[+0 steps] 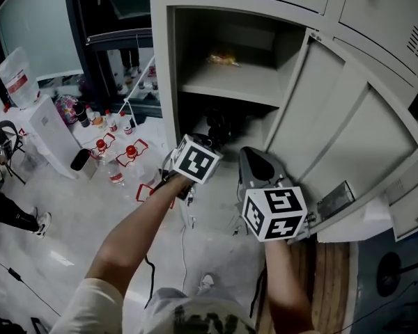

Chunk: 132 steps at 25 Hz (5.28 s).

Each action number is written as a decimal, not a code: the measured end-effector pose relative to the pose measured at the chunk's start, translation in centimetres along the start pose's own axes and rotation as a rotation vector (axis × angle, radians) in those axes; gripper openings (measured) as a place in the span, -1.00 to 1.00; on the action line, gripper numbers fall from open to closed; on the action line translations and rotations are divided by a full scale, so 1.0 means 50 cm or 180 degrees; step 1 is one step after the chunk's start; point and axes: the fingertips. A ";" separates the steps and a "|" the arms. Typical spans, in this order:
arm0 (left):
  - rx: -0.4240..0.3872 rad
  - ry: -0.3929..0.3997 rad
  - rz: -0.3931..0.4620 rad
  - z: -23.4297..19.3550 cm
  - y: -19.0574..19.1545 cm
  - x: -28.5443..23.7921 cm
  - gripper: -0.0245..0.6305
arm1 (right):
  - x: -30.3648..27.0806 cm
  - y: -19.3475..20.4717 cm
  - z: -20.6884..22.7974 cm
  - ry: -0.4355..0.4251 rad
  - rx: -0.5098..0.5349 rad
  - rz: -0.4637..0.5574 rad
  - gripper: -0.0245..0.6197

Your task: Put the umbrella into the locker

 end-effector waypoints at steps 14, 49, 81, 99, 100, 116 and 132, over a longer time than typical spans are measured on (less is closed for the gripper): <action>-0.0215 0.0103 -0.0168 -0.019 -0.050 -0.087 -0.48 | -0.043 0.007 0.042 0.0182 -0.0190 -0.0028 -0.94; -0.0921 -0.0429 -0.0721 -0.106 -0.089 -0.272 -0.45 | -0.075 0.022 0.078 0.0342 -0.0215 -0.0103 -0.94; -0.0915 -0.0253 -0.0241 -0.061 -0.110 -0.165 -0.18 | -0.056 0.038 0.051 0.0239 -0.0317 -0.0143 -0.94; -0.0270 0.0552 0.0809 0.000 -0.145 0.105 -0.27 | -0.007 0.009 0.030 0.0540 -0.0283 -0.0096 -0.94; -0.0217 0.0589 0.0883 -0.004 -0.145 0.123 -0.29 | -0.006 0.007 0.029 0.0558 -0.0287 -0.0085 -0.94; 0.0360 0.0531 0.1495 -0.128 -0.012 0.300 -0.60 | -0.009 -0.015 0.010 0.0569 -0.0260 0.0049 -0.94; 0.0544 0.0346 0.1426 -0.183 0.034 0.292 -0.91 | -0.040 -0.010 -0.011 0.0426 -0.0227 -0.0001 -0.94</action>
Point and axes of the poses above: the fingertips, and each gripper's own axes: x backward along the fingers, z to its right, y out of its underside, and after that the axes turned 6 degrees about -z, right-handed
